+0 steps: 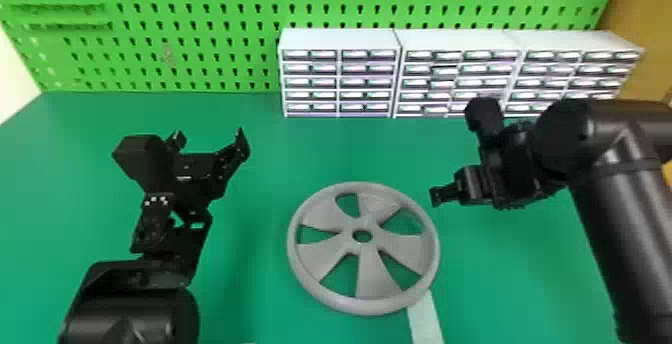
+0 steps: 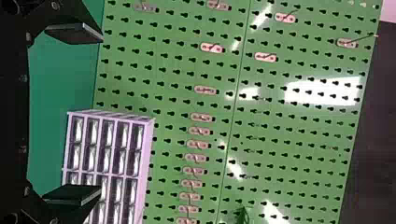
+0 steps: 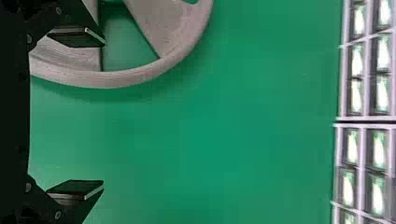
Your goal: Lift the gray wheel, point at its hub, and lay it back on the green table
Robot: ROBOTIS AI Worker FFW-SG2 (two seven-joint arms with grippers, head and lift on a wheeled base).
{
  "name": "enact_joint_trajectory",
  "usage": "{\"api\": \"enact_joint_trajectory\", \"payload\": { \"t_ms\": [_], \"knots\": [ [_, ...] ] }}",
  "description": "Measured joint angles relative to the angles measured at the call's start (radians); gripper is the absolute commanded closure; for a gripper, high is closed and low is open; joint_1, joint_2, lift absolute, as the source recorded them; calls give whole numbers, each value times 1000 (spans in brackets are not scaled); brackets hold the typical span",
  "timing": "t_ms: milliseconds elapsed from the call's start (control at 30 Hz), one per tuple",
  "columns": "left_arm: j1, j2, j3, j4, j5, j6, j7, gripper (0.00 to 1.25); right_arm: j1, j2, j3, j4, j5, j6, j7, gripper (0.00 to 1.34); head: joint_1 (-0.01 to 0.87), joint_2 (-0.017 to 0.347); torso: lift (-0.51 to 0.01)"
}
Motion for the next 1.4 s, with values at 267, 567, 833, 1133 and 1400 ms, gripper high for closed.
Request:
{"api": "enact_joint_trajectory", "payload": {
  "t_ms": [267, 567, 833, 1133, 1400],
  "knots": [
    [-1, 0, -4, 1, 0, 0, 0, 147, -13, 3, 40, 101, -13, -7, 0, 216, 692, 48, -93],
    [0, 0, -9, 3, 0, 0, 0, 147, -15, 8, 59, 158, -19, -90, 0, 217, 692, 48, -93],
    [1, 0, -9, 3, 3, 0, 0, 147, -14, 13, 71, 209, -25, -168, 0, 216, 692, 48, -93],
    [2, 0, -12, 4, 4, 0, 0, 147, -40, 22, 109, 295, -33, -253, 3, 216, 692, 48, -93],
    [3, 0, -16, 4, 6, 0, 0, 147, -52, 27, 130, 351, -32, -285, 11, 223, 692, 48, -93]
  ]
}}
